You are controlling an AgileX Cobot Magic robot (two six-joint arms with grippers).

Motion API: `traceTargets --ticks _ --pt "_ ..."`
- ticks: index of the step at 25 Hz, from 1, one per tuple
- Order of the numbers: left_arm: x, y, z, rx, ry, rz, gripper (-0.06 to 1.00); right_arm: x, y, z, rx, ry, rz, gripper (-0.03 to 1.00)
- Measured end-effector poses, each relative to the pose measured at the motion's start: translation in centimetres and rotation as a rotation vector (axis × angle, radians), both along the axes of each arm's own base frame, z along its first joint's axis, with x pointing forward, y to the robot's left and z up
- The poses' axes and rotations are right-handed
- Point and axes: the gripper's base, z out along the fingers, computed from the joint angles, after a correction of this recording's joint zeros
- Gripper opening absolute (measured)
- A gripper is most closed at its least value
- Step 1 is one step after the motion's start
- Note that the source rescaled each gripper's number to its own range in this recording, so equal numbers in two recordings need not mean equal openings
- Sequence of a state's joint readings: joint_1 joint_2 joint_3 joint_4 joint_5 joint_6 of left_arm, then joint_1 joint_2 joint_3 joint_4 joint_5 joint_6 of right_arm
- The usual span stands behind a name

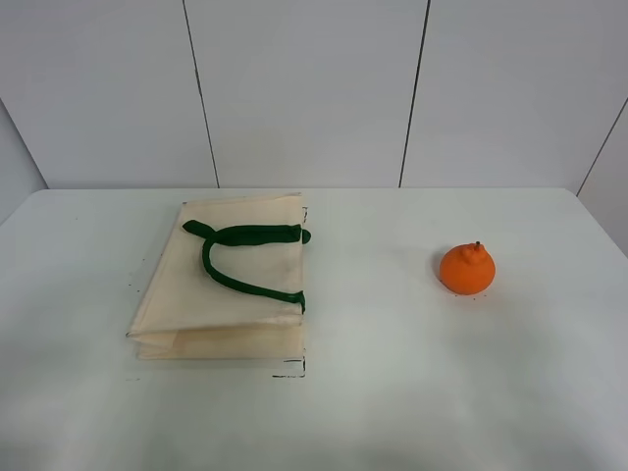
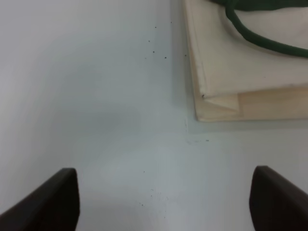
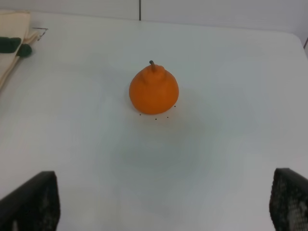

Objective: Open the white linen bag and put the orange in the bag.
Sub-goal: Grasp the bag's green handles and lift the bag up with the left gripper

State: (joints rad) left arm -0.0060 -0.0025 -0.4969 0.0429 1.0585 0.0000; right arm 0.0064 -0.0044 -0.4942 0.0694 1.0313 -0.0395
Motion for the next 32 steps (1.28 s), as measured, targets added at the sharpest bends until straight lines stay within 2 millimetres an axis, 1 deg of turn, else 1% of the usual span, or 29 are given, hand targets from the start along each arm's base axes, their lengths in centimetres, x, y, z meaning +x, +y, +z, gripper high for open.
traceTargets --ticks 8,12,15,18,22,25,26,28,29,31,32 --pt "0.0 0.0 0.0 0.002 -0.003 0.001 0.88 0.0 0.0 0.0 0.001 0.0 0.0 1.0" --pt "0.3 0.0 0.1 0.003 0.019 0.002 0.96 0.0 0.0 0.0 0.001 0.0 0.0 1.0" --pt "1.6 0.0 0.9 0.003 0.098 0.002 0.99 0.0 0.0 0.0 0.001 0.0 0.0 1.0" --pt "4.1 0.0 2.5 0.004 0.187 0.001 0.99 0.0 0.0 0.0 0.001 0.0 0.0 1.0" --pt "9.7 0.0 4.9 0.006 0.305 -0.002 0.99 0.0 0.0 0.0 0.001 0.0 0.0 1.0" --pt "14.9 -0.1 5.6 0.007 0.41 -0.003 1.0 0.0 0.0 0.0 0.001 0.0 0.0 1.0" --pt "16.8 -0.1 5.7 0.007 0.448 -0.004 1.0 0.0 0.0 0.0 0.001 0.0 0.0 1.0" --pt "20.9 -0.1 5.1 0.008 0.534 -0.004 1.0 0.0 0.0 0.0 0.001 0.0 0.0 1.0" --pt "22.7 -0.1 5.1 0.008 0.553 -0.004 1.0 0.0 0.0 0.0 0.001 0.0 0.0 1.0" --pt "26.7 -0.2 4.1 0.008 0.609 -0.004 1.0 0.0 0.0 0.0 0.001 0.0 0.0 1.0" --pt "28.4 -0.2 4.0 0.008 0.616 -0.005 1.0 0.0 0.0 0.0 0.001 0.0 0.0 1.0"
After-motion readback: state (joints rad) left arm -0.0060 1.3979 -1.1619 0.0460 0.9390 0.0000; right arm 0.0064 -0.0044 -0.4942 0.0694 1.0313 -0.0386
